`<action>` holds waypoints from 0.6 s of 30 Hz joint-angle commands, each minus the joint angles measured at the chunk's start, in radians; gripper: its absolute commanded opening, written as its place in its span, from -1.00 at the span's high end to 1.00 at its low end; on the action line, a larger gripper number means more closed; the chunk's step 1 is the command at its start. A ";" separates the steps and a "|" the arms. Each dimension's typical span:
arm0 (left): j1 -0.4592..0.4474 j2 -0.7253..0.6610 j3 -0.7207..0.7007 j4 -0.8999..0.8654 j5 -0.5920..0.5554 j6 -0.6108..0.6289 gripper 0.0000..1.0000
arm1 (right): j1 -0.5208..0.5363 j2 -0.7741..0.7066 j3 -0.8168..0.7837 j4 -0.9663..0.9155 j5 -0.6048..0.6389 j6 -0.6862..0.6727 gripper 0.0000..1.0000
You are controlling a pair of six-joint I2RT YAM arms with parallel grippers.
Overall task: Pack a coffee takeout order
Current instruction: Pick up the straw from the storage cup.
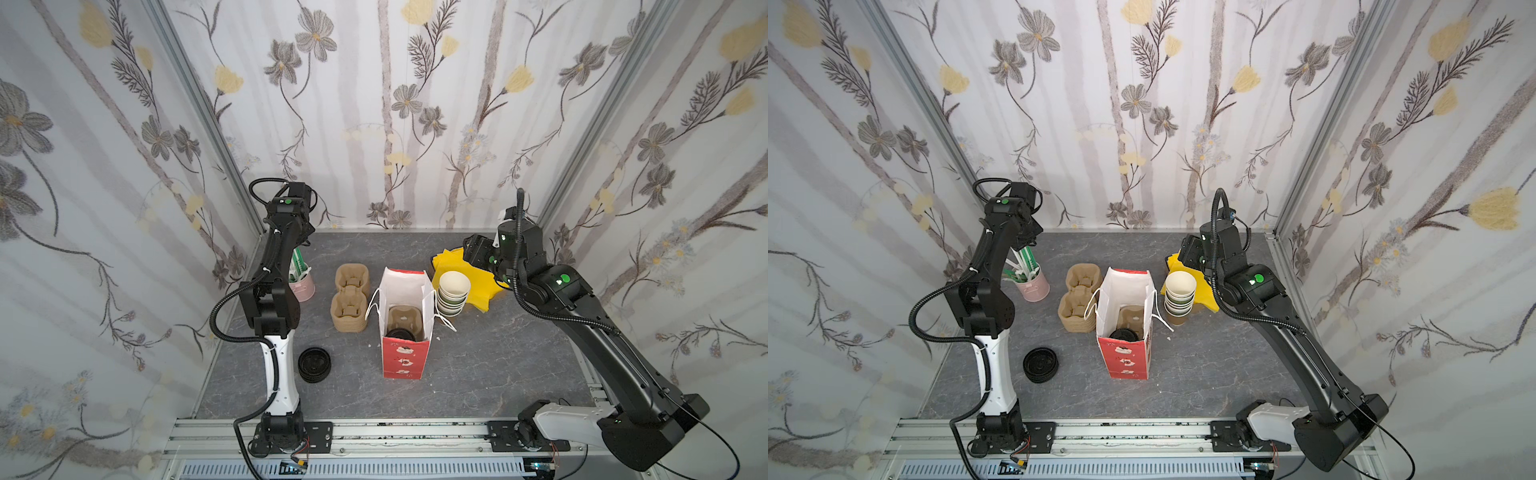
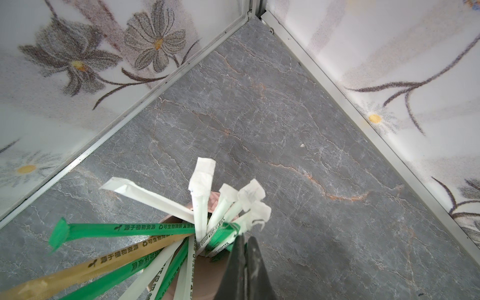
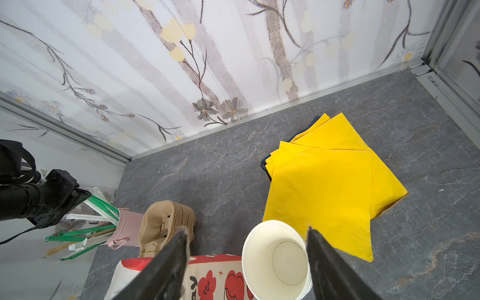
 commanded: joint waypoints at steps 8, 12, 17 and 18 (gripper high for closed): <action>-0.005 -0.072 0.011 -0.007 -0.009 -0.024 1.00 | 0.000 -0.017 -0.017 0.044 0.013 -0.003 -0.45; -0.017 -0.126 -0.003 -0.009 -0.025 0.005 1.00 | 0.000 -0.027 -0.021 0.046 0.011 -0.007 -0.45; -0.031 -0.192 -0.012 -0.009 -0.039 0.017 1.00 | 0.000 -0.036 -0.024 0.046 0.012 -0.012 -0.45; -0.033 -0.202 -0.004 -0.008 -0.038 0.018 1.00 | 0.000 -0.035 -0.024 0.047 0.011 -0.014 -0.45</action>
